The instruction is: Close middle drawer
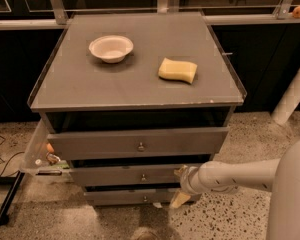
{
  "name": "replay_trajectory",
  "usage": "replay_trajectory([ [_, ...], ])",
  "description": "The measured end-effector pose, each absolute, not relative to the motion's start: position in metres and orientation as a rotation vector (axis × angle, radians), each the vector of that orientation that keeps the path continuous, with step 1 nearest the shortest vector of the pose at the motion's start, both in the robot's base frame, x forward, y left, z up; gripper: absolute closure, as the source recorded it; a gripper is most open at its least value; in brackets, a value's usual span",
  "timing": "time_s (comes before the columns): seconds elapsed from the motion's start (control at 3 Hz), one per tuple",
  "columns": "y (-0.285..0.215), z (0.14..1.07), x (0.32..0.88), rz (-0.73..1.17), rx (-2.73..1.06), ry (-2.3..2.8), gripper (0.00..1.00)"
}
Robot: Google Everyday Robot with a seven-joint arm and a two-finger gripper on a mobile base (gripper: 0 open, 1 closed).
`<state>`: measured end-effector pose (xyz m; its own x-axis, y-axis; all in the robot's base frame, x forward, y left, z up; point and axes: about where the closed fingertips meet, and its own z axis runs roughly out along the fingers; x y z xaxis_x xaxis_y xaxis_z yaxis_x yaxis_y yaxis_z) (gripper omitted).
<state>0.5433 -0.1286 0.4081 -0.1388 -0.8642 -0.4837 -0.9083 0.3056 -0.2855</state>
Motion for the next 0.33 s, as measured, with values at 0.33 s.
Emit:
replay_trajectory([
  [0.33, -0.1244, 0.4273, 0.4903, 0.159, -1.604, 1.989, 0.0],
])
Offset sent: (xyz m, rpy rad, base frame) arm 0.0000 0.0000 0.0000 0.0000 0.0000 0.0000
